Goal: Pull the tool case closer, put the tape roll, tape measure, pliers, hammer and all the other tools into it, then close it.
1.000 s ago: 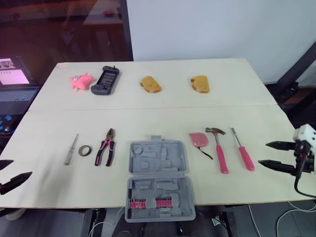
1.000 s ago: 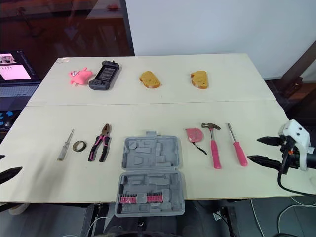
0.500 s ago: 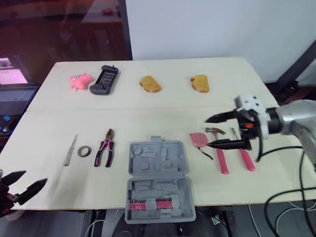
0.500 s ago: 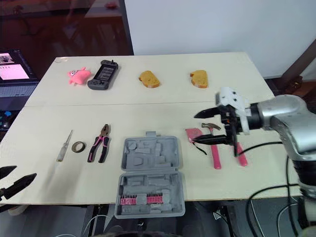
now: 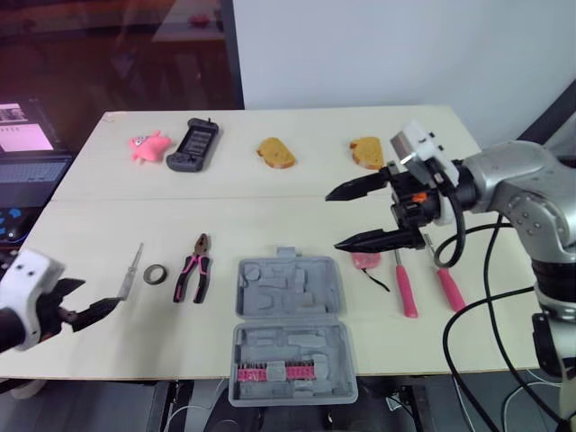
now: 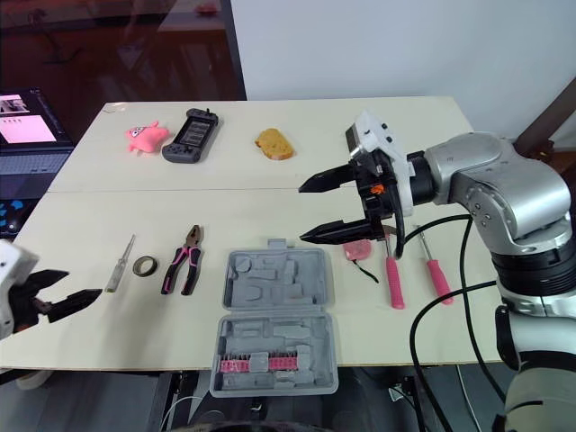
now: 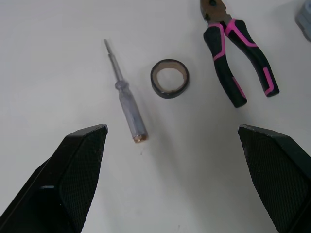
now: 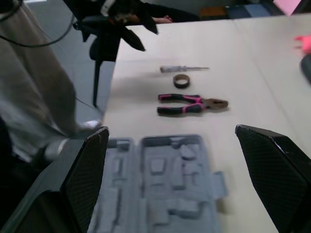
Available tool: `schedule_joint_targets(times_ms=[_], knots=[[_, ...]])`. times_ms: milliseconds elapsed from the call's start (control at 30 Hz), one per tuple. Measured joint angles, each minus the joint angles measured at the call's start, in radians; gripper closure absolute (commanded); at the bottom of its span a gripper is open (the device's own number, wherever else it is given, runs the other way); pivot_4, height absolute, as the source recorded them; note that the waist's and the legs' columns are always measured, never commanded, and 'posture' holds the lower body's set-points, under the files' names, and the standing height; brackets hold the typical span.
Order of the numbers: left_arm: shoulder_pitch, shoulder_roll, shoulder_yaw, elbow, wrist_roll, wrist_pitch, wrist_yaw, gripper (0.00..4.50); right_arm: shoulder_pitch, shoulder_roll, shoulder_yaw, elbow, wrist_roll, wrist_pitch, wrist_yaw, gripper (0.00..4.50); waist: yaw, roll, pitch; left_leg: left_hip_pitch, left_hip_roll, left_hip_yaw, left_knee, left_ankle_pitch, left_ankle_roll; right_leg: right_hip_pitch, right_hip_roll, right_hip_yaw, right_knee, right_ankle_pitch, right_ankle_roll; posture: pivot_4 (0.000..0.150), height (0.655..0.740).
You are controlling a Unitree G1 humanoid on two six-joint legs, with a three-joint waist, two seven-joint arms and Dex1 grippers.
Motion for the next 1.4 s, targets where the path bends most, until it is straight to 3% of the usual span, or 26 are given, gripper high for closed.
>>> schedule_joint_targets(times_ms=[100,133,200,300,633,933,1333,1400], knots=[[-0.108,0.086,-0.124,0.088,0.052,-0.111,-0.121,0.00,0.030,-0.006,0.001,-0.044,0.013,0.048,-0.037,0.09,0.000,0.000,0.000,0.000,0.000,0.000,-0.003,0.000,0.000,0.000,0.000,0.000,0.000,0.000,0.000,0.150,0.7400],[-0.157,0.105,-0.171,0.130,0.071,-0.149,-0.159,0.24,0.044,-0.006,0.000,-0.058,0.013,0.053,-0.049,0.03,0.000,0.000,0.000,0.000,0.000,0.001,-0.004,0.000,0.000,0.000,0.000,0.001,0.000,0.000,0.000,0.150,0.7400],[-0.239,0.132,-0.252,0.211,0.118,-0.231,-0.225,0.82,0.063,-0.002,0.001,-0.080,0.015,0.056,-0.073,0.00,-0.002,0.000,0.000,0.000,0.000,0.002,-0.006,0.001,-0.001,-0.001,0.000,0.002,0.000,0.002,0.003,0.150,0.7400],[-0.394,0.148,-0.405,0.367,0.221,-0.377,-0.329,2.33,0.074,0.008,-0.007,-0.107,0.033,0.073,-0.118,0.00,-0.006,0.000,0.000,0.000,0.000,0.002,-0.011,0.002,-0.002,-0.003,0.000,0.002,0.000,0.002,0.004,0.150,0.7400],[-0.725,0.035,-0.658,0.783,0.448,-0.750,-0.473,2.33,0.122,0.011,-0.036,-0.165,0.059,0.082,-0.213,0.00,-0.021,0.000,0.000,-0.001,0.000,0.004,-0.009,0.002,-0.002,-0.005,0.003,0.000,0.006,0.003,0.005,0.150,0.7400],[-0.797,-0.016,-0.705,0.960,0.517,-0.878,-0.501,2.33,0.139,-0.002,-0.050,-0.198,0.079,0.093,-0.265,0.00,-0.021,-0.001,0.000,0.000,0.000,0.003,0.005,0.002,-0.002,-0.003,0.004,0.000,0.018,0.003,0.006,0.150,0.7400],[-0.904,-0.125,-0.740,1.204,0.637,-0.998,-0.406,2.33,0.135,-0.007,-0.060,-0.204,0.099,0.111,-0.286,0.00,-0.018,-0.001,0.000,0.001,0.000,0.003,0.006,0.002,-0.001,-0.002,0.004,-0.001,0.019,0.003,0.007,0.150,0.7400],[-0.915,-0.131,-0.742,1.228,0.647,-1.008,-0.396,2.87,0.135,-0.010,-0.060,-0.207,0.101,0.113,-0.288,0.00,-0.019,-0.001,0.000,0.001,0.000,0.003,0.006,0.002,-0.001,-0.002,0.004,0.000,0.021,0.003,0.007,0.150,0.7400]])
